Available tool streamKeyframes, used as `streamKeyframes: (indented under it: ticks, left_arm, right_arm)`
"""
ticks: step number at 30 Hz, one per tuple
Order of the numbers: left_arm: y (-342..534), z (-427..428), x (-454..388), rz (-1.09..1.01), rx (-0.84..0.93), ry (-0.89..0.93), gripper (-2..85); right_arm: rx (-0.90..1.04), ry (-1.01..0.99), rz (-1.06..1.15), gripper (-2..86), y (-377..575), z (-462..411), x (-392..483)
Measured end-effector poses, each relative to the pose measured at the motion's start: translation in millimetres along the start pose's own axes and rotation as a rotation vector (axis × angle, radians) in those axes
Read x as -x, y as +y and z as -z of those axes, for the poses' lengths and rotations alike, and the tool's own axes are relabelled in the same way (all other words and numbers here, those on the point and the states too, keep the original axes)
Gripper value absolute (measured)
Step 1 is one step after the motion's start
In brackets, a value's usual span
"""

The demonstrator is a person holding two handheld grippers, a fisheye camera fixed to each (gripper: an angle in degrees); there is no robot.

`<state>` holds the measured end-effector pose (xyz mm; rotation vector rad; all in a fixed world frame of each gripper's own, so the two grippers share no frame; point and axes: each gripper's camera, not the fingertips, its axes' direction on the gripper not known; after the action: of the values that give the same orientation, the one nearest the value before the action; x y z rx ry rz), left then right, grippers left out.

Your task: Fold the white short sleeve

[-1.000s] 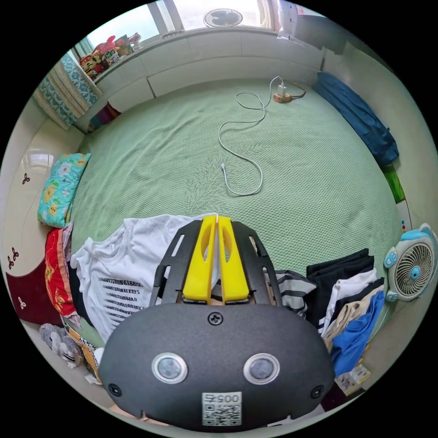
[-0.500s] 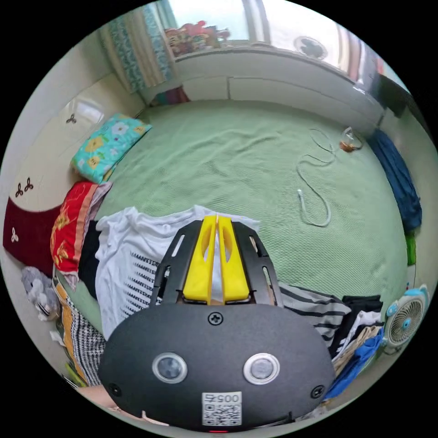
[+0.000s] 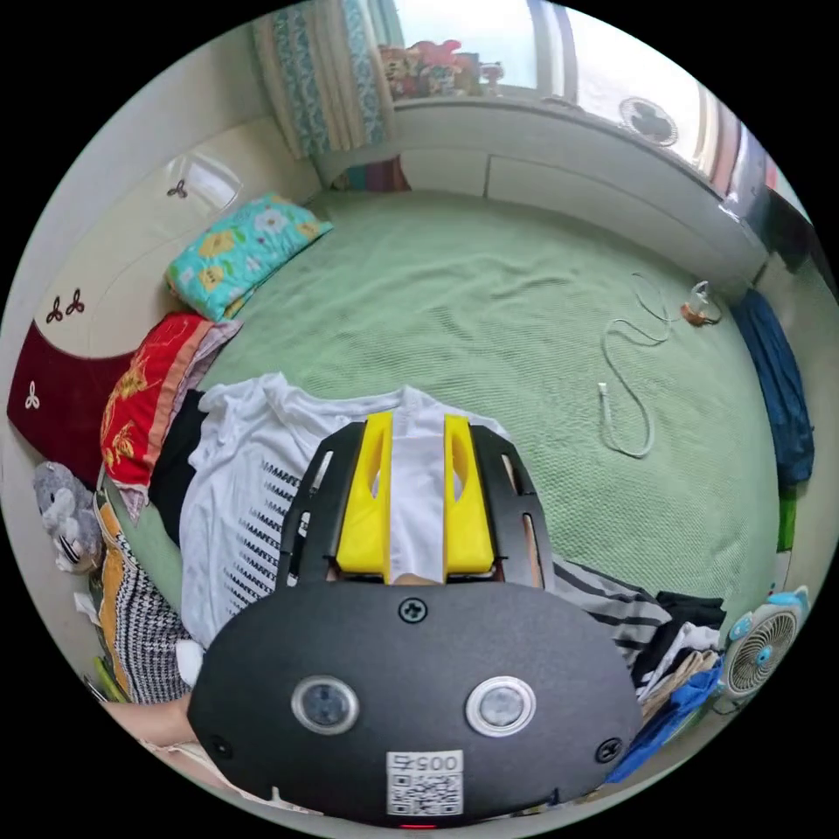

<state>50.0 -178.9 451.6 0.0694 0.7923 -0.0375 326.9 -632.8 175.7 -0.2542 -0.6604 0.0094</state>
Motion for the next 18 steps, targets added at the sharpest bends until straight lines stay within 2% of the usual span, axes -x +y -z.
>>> streamKeyframes:
  ticks: [5, 6, 8, 10, 14, 18]
  left_arm:
    - [0, 39, -17, 0.216, -0.026, -0.016, 13.9]
    - [1, 43, -21, 0.197, -0.039, -0.025, 13.8]
    - [4, 52, -35, 0.053, -0.058, -0.178, 14.2]
    - [7, 55, -28, 0.016, -0.055, -0.249, 14.8]
    - [-2, 65, 4, 0.151, -0.058, -0.136, 14.0]
    - [-14, 63, 2, 0.084, -0.039, -0.189, 13.8]
  right_arm:
    - [0.042, -0.056, -0.091, 7.7, 39, -22, -30]
    - [0.059, -0.060, -0.098, 6.8, 48, -31, -30]
    - [0.044, -0.056, -0.083, 5.1, 58, -39, -25]
    - [0.049, -0.035, -0.057, 3.6, 64, -48, -17]
    - [0.062, 0.013, -0.038, 3.6, 61, -79, -7]
    - [0.088, 0.005, -0.077, 5.4, 45, -115, -7]
